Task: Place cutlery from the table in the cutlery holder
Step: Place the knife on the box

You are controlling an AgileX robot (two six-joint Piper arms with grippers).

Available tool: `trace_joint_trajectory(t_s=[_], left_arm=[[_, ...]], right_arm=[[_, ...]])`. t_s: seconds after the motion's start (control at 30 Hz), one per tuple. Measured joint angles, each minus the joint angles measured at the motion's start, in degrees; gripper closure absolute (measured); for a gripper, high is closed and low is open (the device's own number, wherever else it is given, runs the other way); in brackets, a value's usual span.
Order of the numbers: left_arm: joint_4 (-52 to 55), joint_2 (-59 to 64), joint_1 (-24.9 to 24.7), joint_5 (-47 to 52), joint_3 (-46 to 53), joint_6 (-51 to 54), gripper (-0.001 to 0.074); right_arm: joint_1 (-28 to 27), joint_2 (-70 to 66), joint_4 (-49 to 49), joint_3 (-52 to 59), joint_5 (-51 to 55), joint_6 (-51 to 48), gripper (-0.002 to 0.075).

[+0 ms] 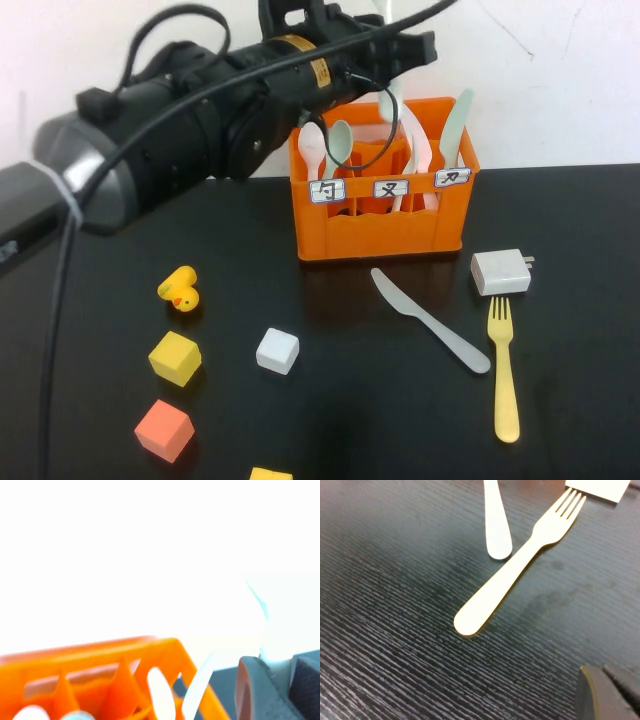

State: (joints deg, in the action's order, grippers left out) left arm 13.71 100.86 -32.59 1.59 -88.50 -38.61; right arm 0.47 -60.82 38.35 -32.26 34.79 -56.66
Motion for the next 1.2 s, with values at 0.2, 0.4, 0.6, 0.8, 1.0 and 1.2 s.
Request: trace_joint_trajectory(t_s=[0.2,0.4,0.6,0.8,1.0,1.2], left_arm=[[0.0,4.73,0.03,-8.3,0.0,-0.22,0.063],[0.0,8.74,0.03,-11.19,0.0,-1.37,0.063],[0.0,9.88,0.03,-16.8,0.0,-1.68,0.063],[0.0,10.91,0.03,-19.23,-0.41,-1.68,0.063],[0.91,17.16,0.03,-18.17,-7.42,-1.68,0.063],[2.08,20.01,0.03,-17.29,-10.16,-1.0,0.063]], right_arm=[[0.0,0.0,0.22,0.0,0.0,0.0,0.0729],[0.0,0.0,0.4,0.0,-0.42,0.0,0.0729],[0.0,0.0,0.53,0.0,-1.25,0.0,0.0729],[0.0,0.0,0.63,0.0,-1.27,0.0,0.0729],[0.0,0.0,0.63,0.0,-1.27,0.0,0.0729],[0.0,0.0,0.75,0.0,-1.27,-0.45,0.0729]])
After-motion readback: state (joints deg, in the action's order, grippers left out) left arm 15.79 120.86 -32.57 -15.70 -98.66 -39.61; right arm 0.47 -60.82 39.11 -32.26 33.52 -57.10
